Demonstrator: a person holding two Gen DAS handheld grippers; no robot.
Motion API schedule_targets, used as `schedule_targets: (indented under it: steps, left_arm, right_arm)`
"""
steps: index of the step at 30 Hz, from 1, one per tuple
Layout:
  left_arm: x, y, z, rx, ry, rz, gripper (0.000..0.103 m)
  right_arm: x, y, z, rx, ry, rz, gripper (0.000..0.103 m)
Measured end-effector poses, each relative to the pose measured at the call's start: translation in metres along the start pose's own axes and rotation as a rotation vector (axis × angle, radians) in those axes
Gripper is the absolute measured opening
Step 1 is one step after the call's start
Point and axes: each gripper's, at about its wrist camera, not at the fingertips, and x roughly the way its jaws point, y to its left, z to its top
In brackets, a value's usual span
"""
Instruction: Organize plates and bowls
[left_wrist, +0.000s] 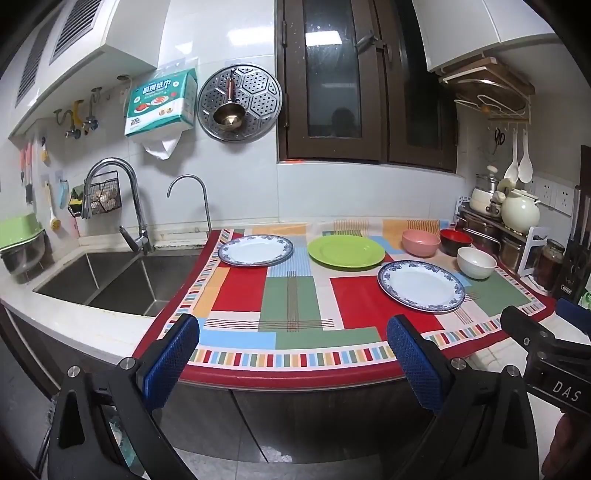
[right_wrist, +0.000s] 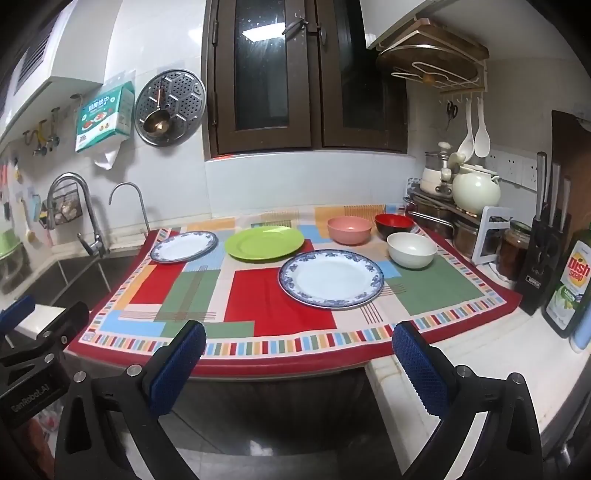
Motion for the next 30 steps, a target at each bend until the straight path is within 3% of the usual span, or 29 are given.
schedule_targets:
  steps: [30]
  left_arm:
    - [0.0031,-0.0089,0.0044,0.009,-0.013,-0.017,0.103]
  right_arm:
    - [0.0001,-0.0069,0.0017,0.011,-0.005,-0.019,0.103]
